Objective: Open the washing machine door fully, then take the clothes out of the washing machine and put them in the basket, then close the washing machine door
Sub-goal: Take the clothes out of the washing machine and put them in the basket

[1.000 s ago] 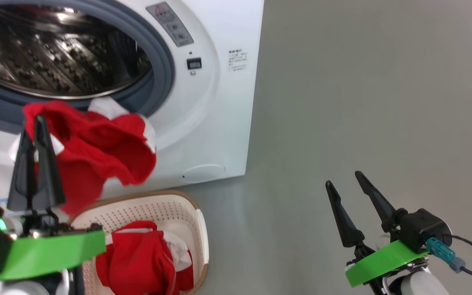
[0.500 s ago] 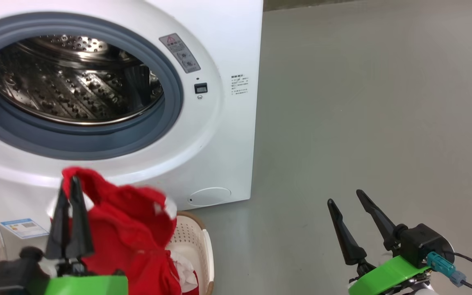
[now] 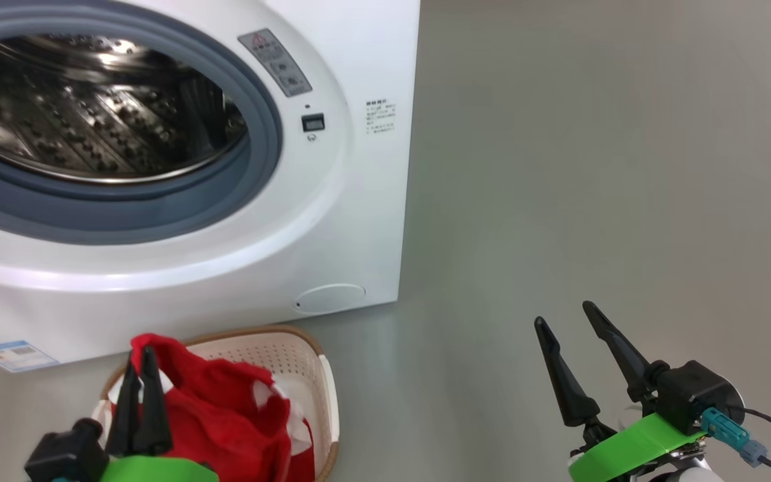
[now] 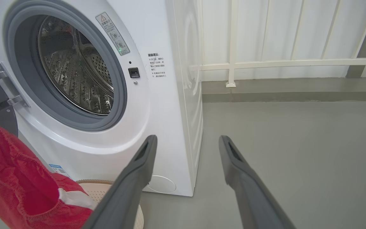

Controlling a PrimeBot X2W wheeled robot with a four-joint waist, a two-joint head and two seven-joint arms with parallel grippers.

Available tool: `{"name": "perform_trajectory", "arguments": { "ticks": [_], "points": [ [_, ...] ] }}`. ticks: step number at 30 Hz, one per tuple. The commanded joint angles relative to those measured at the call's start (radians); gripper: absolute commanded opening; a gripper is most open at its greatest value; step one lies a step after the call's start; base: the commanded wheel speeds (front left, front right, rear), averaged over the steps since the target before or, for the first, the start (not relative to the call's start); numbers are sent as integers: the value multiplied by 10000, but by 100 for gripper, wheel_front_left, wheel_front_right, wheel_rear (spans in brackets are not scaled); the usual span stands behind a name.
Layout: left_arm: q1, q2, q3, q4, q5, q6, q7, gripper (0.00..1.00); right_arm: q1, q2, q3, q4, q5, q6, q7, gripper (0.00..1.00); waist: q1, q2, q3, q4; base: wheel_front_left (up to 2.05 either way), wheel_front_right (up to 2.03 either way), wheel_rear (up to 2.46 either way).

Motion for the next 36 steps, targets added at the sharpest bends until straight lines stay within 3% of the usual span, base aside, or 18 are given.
{"name": "perform_trajectory", "arguments": {
  "ticks": [1, 9, 18, 29, 36],
  "points": [
    [-486, 46, 459, -160, 67, -121, -115, 0, -326, -31, 208, -295, -144, 63, -57, 100, 0, 0, 315, -130, 0, 0, 0],
    [-1037, -457, 1196, 1289, 596, -959, -120, 0, -765, -31, 238, -388, -96, 63, -189, 100, 0, 0, 1506, -348, 0, 0, 0],
    [-2122, -670, 1999, 4025, 906, -1976, -121, 0, -1441, -31, 397, -329, 15, 63, -463, 100, 0, 0, 2842, -623, 0, 0, 0],
    [-3087, -634, 2830, 7114, 1211, -2345, -121, 0, -1975, -31, 581, -16, 186, 63, -736, 100, 0, 0, 3650, -923, 0, 0, 0],
    [-3248, -638, 3249, 7575, 1340, -2428, -122, 0, -2085, -31, 556, 111, 244, 63, -808, 100, 0, 0, 3742, -965, 0, 0, 0]
  ]
}}
